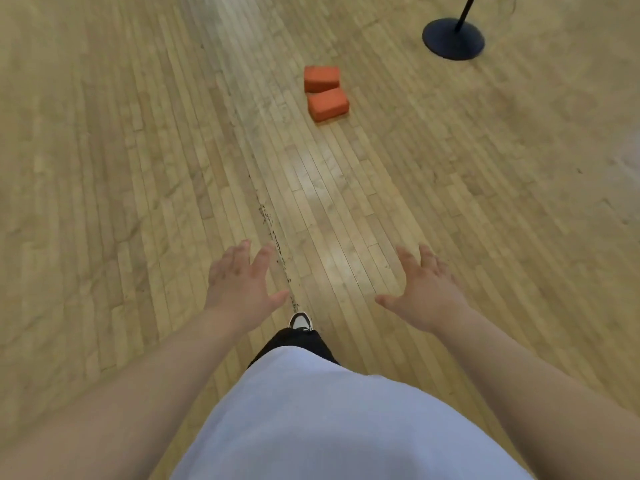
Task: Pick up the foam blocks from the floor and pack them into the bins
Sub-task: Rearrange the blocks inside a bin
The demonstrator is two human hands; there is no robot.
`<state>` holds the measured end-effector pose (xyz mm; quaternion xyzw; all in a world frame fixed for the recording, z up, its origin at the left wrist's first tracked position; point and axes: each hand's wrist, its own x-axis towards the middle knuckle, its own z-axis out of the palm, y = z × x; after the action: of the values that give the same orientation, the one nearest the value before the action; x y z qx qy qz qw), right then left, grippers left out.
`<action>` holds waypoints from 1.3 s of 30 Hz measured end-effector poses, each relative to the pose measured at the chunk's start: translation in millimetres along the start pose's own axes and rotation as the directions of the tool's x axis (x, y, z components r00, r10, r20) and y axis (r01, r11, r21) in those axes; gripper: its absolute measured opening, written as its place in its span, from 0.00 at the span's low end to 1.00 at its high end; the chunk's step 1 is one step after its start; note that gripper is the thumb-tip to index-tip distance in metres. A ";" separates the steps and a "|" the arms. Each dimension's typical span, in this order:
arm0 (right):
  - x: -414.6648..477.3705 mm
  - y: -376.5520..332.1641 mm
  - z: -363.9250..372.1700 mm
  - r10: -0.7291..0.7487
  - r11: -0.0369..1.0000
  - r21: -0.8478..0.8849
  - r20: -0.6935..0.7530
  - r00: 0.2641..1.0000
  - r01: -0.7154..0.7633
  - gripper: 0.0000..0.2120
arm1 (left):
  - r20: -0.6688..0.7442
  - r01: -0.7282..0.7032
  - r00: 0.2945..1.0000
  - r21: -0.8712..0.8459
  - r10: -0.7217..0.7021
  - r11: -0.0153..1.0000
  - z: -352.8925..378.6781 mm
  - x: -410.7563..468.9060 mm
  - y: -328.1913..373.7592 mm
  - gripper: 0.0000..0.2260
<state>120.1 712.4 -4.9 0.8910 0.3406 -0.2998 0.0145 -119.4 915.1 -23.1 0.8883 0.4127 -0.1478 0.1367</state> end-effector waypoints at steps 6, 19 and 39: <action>96.8 -69.8 -70.1 -0.029 0.999 -0.013 -0.008 1.000 0.029 0.50 | -0.007 -0.027 1.000 0.018 0.028 0.999 -64.3 109.0 -35.5 0.40; 373.2 -100.7 -196.1 -0.089 0.996 0.010 0.045 0.995 0.088 0.50 | 0.078 0.098 0.992 0.021 -0.100 0.995 -135.5 361.9 -15.1 0.42; 828.0 -153.8 -414.2 -0.038 0.994 -0.093 0.195 0.980 0.057 0.51 | 0.194 0.174 0.969 -0.095 -0.153 0.980 -274.4 850.7 7.7 0.42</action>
<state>729.6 1421.2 -88.4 0.8475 0.3731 -0.3679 0.0842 451.4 1599.8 -89.5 0.8244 0.4778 -0.2177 0.2115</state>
